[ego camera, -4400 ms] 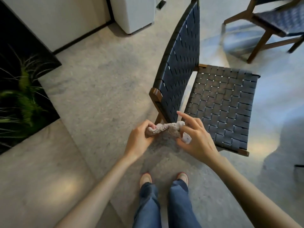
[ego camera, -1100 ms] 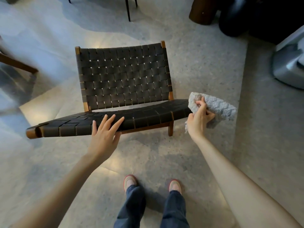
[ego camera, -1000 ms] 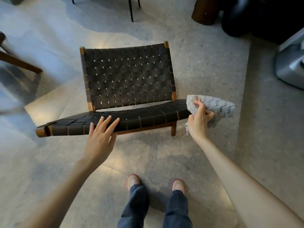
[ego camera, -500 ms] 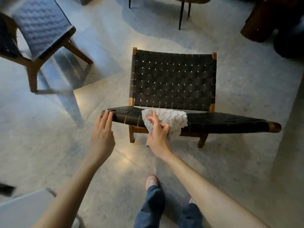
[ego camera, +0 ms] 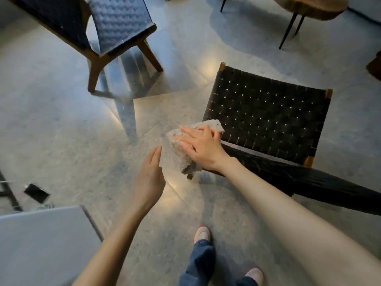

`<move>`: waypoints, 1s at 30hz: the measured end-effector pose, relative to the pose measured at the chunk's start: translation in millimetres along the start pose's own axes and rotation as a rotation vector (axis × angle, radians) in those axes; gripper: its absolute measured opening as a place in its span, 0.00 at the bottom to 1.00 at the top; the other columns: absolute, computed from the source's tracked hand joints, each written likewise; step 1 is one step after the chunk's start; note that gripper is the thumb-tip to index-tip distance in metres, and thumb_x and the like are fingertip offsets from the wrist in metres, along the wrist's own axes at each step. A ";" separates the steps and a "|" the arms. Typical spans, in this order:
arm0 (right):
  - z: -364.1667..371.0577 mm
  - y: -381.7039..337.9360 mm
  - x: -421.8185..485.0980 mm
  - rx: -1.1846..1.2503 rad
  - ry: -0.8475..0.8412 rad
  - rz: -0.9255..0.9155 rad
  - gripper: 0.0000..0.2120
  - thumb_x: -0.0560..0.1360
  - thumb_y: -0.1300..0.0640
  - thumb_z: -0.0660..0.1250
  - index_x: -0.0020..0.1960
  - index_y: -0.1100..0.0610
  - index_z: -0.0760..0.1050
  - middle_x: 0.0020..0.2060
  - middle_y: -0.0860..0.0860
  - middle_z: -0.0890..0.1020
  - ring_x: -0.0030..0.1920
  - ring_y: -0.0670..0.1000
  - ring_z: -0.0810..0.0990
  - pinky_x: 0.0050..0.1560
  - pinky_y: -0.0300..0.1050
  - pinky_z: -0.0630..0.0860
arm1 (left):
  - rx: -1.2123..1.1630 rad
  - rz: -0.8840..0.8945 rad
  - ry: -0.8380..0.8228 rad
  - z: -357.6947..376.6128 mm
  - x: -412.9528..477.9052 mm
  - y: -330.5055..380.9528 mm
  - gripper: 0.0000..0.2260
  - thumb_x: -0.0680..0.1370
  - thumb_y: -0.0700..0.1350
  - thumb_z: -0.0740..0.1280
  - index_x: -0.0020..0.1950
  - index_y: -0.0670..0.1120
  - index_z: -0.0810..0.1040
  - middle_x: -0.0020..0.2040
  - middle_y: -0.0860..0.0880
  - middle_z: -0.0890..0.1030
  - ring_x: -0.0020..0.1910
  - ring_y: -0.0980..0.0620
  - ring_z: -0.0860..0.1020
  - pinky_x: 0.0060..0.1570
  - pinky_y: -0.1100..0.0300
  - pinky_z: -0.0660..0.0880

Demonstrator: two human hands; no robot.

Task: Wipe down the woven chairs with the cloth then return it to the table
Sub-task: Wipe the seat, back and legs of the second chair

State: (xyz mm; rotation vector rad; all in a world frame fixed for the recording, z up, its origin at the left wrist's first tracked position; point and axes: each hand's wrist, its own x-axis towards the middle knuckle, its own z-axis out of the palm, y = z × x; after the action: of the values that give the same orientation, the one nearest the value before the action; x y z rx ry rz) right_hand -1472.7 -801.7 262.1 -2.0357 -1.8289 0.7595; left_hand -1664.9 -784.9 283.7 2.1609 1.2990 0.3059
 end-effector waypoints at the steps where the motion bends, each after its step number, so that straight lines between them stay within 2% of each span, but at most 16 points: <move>1: 1.8 3.0 4.9 -0.093 -0.045 -0.039 0.19 0.79 0.39 0.51 0.70 0.35 0.64 0.77 0.45 0.55 0.73 0.59 0.51 0.70 0.60 0.42 | -0.008 -0.007 0.000 -0.8 -1.5 -1.5 0.27 0.76 0.29 0.59 0.75 0.41 0.61 0.72 0.42 0.65 0.69 0.53 0.61 0.59 0.83 0.45; 2: 4.6 3.2 9.6 -0.128 -0.079 -0.052 0.19 0.79 0.40 0.55 0.70 0.35 0.64 0.77 0.46 0.53 0.74 0.61 0.48 0.71 0.67 0.43 | -0.010 -0.023 -0.003 -1.2 -3.0 -2.5 0.26 0.77 0.30 0.59 0.75 0.41 0.61 0.73 0.42 0.65 0.70 0.51 0.62 0.61 0.81 0.46; 3: 8.3 1.9 13.1 -0.133 -0.082 -0.055 0.20 0.78 0.42 0.59 0.69 0.37 0.65 0.77 0.49 0.55 0.74 0.62 0.50 0.71 0.69 0.48 | -0.015 -0.042 -0.006 -1.1 -3.6 -3.6 0.26 0.77 0.31 0.59 0.75 0.42 0.60 0.73 0.43 0.64 0.71 0.50 0.62 0.63 0.77 0.48; 5: 15.9 -0.9 17.4 -0.172 -0.010 -0.048 0.21 0.77 0.45 0.64 0.69 0.43 0.68 0.71 0.54 0.65 0.69 0.61 0.64 0.65 0.63 0.68 | -0.048 -0.076 -0.029 -0.5 -3.3 -5.4 0.26 0.78 0.32 0.58 0.76 0.44 0.59 0.75 0.45 0.63 0.72 0.50 0.61 0.68 0.68 0.52; 7: 23.6 -2.2 17.5 -0.286 0.087 -0.027 0.21 0.77 0.44 0.64 0.68 0.48 0.70 0.64 0.55 0.71 0.61 0.57 0.69 0.54 0.53 0.76 | -0.067 -0.114 -0.059 -0.1 -3.1 -6.6 0.26 0.79 0.32 0.57 0.77 0.44 0.57 0.76 0.46 0.60 0.74 0.52 0.59 0.70 0.65 0.52; 9: 30.6 -2.4 16.7 -0.392 0.131 -0.004 0.20 0.77 0.43 0.62 0.65 0.51 0.70 0.59 0.55 0.72 0.57 0.56 0.70 0.48 0.47 0.76 | -0.060 -0.133 -0.066 0.4 -2.7 -7.5 0.26 0.80 0.33 0.56 0.77 0.44 0.56 0.76 0.47 0.58 0.74 0.53 0.57 0.70 0.68 0.50; 11: 30.4 -1.8 19.3 -0.414 0.131 -0.019 0.20 0.77 0.42 0.62 0.63 0.53 0.71 0.57 0.55 0.73 0.55 0.56 0.70 0.42 0.46 0.73 | -0.062 -0.136 -0.061 0.2 -2.6 -5.8 0.26 0.80 0.33 0.56 0.77 0.44 0.55 0.77 0.48 0.58 0.74 0.53 0.56 0.67 0.72 0.47; 14: 16.4 2.7 29.8 -0.417 0.074 -0.133 0.22 0.77 0.39 0.61 0.61 0.53 0.72 0.55 0.55 0.74 0.53 0.55 0.73 0.39 0.46 0.71 | -0.051 -0.134 -0.062 0.2 -3.1 0.3 0.26 0.80 0.33 0.55 0.77 0.44 0.55 0.77 0.47 0.58 0.75 0.53 0.56 0.68 0.70 0.48; 18: 4.2 5.6 27.2 -0.375 0.079 -0.161 0.21 0.77 0.38 0.60 0.60 0.52 0.75 0.53 0.53 0.76 0.52 0.54 0.74 0.40 0.47 0.73 | -0.047 -0.124 -0.080 3.4 -3.0 17.5 0.27 0.80 0.33 0.56 0.77 0.44 0.54 0.77 0.48 0.57 0.75 0.52 0.57 0.71 0.64 0.53; 20: 8.7 7.5 9.9 -0.276 0.121 -0.108 0.20 0.77 0.41 0.63 0.66 0.48 0.72 0.56 0.52 0.76 0.55 0.55 0.72 0.46 0.51 0.75 | -0.055 -0.101 -0.099 6.7 -2.9 29.0 0.27 0.80 0.33 0.56 0.78 0.45 0.54 0.77 0.48 0.57 0.75 0.52 0.57 0.71 0.62 0.55; 22: 14.6 10.7 -8.4 -0.238 0.151 -0.064 0.25 0.76 0.45 0.66 0.71 0.44 0.66 0.58 0.52 0.76 0.55 0.56 0.72 0.52 0.54 0.72 | -0.071 -0.066 -0.120 11.1 -2.9 38.0 0.28 0.79 0.33 0.57 0.78 0.45 0.53 0.77 0.48 0.57 0.75 0.52 0.57 0.70 0.64 0.54; 24: 13.6 21.2 -29.6 -0.251 0.214 0.013 0.30 0.73 0.49 0.72 0.72 0.46 0.66 0.55 0.54 0.76 0.51 0.56 0.73 0.51 0.53 0.73 | -0.040 -0.032 -0.148 19.5 -2.5 51.0 0.29 0.79 0.33 0.58 0.78 0.46 0.52 0.77 0.47 0.55 0.75 0.51 0.55 0.70 0.63 0.54; 27: 7.4 44.9 -65.7 -0.287 0.281 0.087 0.34 0.67 0.52 0.77 0.70 0.50 0.69 0.52 0.56 0.76 0.49 0.57 0.73 0.49 0.53 0.75 | 0.119 0.012 -0.198 39.3 0.9 72.9 0.31 0.80 0.37 0.59 0.78 0.48 0.46 0.78 0.45 0.48 0.77 0.45 0.46 0.74 0.52 0.49; 30: -4.3 75.3 -105.3 -0.328 0.280 0.154 0.32 0.68 0.51 0.76 0.69 0.48 0.70 0.51 0.54 0.75 0.49 0.56 0.72 0.49 0.51 0.73 | 0.366 0.130 -0.223 64.8 0.0 95.2 0.31 0.82 0.40 0.57 0.78 0.52 0.43 0.78 0.43 0.44 0.76 0.41 0.41 0.74 0.46 0.44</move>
State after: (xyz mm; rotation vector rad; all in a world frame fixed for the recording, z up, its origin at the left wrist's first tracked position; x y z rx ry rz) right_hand -1413.5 -915.4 243.5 -2.3656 -1.7396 0.1985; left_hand -1564.9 -841.9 288.6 2.5047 1.1597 -0.1334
